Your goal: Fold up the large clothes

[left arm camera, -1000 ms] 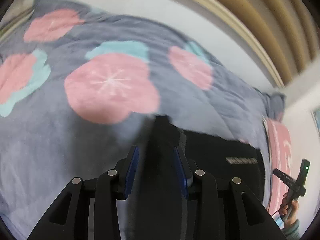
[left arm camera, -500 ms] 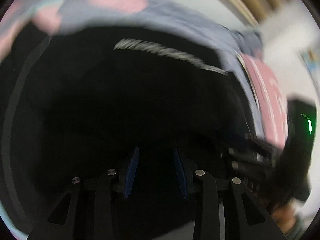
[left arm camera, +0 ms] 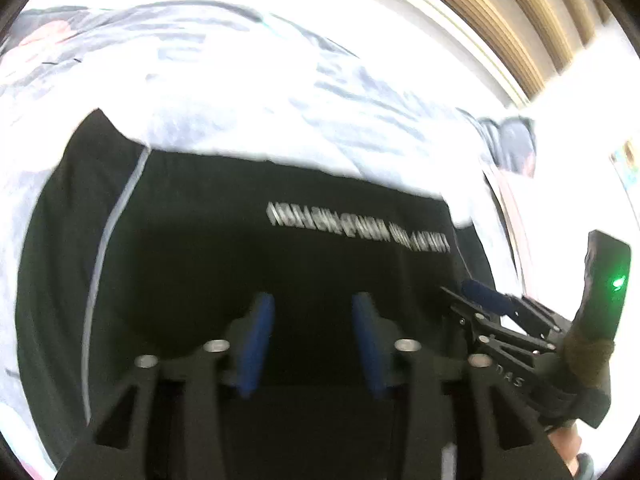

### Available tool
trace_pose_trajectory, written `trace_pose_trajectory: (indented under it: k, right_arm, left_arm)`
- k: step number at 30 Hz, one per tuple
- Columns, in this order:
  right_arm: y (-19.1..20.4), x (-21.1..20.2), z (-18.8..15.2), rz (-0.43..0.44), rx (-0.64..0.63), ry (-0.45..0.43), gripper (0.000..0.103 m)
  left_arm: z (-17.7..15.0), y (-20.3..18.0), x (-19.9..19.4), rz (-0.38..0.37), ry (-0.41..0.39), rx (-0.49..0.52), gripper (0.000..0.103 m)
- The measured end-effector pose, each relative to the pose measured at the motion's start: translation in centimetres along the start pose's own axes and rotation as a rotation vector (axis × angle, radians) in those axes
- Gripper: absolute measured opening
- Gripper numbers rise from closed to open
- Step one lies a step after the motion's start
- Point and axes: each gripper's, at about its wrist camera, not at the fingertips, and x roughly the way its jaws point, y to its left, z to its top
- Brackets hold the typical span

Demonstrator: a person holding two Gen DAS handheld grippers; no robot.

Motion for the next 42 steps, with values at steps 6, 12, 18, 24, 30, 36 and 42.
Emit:
trace_pose_trajectory:
  k: [6,12,18,24,30,36,42]
  right_arm:
    - [-0.9,6.9,0.3,0.049,0.082,0.106,0.060]
    - [-0.1,3.3,-0.1,0.066,0.090,0.091,0.061]
    - [1.0,-3.3,-4.7,0.099,0.016,0.029,0.061]
    - [2.8,0.4,-9.5,0.032,-0.002,0.183,0.062]
    - [3.5,1.1,-9.9,0.021,0.053,0.171,0.063]
    - [5.1,0.5,-10.4,0.004,0.051,0.154,0.063]
    - [4.5,-3.0,-10.5,0.057,0.145,0.174,0.063]
  left_arm:
    - [2.2,3.5,7.3,0.099,0.117,-0.046,0.054]
    - [1.7,2.3,5.6,0.093,0.095,0.006,0.055]
    - [-2.5,2.7,-1.9,0.027,0.034,0.002,0.055]
    - [-8.1,3.7,-1.2,0.181,0.063,-0.011,0.055]
    - [-8.0,3.5,1.2,0.264,0.071,0.020,0.062]
    - [-7.7,3.2,1.1,0.259,0.084,0.040,0.063]
    - [-8.6,0.6,-3.0,0.193,0.074,0.056,0.063]
